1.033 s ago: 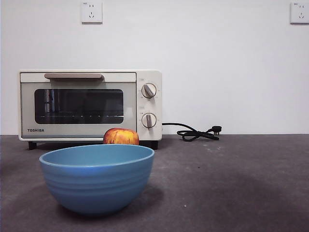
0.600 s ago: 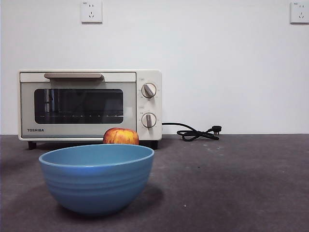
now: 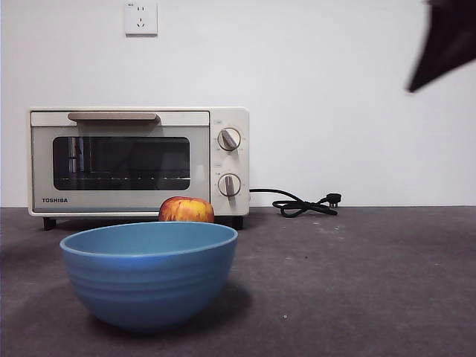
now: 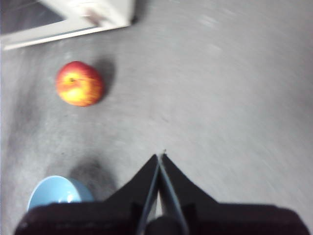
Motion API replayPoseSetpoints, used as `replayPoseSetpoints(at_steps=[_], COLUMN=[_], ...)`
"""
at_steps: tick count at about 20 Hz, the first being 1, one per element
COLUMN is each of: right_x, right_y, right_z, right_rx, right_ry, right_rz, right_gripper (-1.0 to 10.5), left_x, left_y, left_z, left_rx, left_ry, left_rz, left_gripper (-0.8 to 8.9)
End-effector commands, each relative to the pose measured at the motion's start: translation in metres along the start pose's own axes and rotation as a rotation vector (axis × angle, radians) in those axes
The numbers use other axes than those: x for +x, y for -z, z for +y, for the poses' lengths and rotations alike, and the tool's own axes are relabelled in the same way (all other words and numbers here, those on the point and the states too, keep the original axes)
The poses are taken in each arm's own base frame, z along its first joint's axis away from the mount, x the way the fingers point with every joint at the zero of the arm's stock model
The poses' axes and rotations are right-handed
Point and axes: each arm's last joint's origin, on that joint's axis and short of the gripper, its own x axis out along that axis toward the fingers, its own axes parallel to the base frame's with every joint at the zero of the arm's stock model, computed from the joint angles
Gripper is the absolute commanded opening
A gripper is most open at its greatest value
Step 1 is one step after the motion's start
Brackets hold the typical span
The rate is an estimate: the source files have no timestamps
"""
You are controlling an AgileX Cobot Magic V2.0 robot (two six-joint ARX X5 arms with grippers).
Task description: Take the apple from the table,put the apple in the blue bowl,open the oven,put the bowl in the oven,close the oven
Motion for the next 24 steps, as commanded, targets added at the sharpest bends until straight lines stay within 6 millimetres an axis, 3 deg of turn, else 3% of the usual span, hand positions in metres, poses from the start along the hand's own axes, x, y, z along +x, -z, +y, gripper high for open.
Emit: replayPoseSetpoints(at_steps=[1,6,11,14,16,20,22,24], right_x=[0.018,0.061,0.11,0.142,0.161,0.193,0.205,0.217], right_y=[-0.015,-0.04,-0.051,-0.052,-0.051,-0.05,-0.047,-0.043], right_z=[0.029,0.088,0.131,0.154,0.165,0.176,0.177,0.174], right_rx=[-0.081,-0.203,-0.295,-0.341,-0.358,-0.376,-0.382,-0.382], right_ry=[0.016,0.004,0.015,0.066,0.066,0.094,0.108,0.118], right_rz=[0.044,0.137,0.215,0.248,0.272,0.278,0.289,0.307], right_gripper=[0.0,0.1,0.1,1.4,1.4,3.6,5.6,6.1], left_x=[0.0,0.0,0.0,0.0,0.0,0.0,0.0,0.0], left_y=[0.002,0.005,0.006,0.006,0.006,0.006,0.006,0.007], left_z=[-0.001,-0.001,-0.001,-0.001,-0.001,-0.001,-0.001,-0.001], left_rx=[-0.008,-0.009,-0.01,-0.009,-0.01,-0.011,-0.011,-0.011], left_ry=[0.004,0.001,0.001,0.001,0.001,0.0,-0.001,-0.001], left_rz=[0.029,0.057,0.061,0.061,0.062,0.065,0.069,0.07], left_gripper=[-0.04,-0.04,-0.04,-0.04,-0.04,-0.04,-0.04,-0.04])
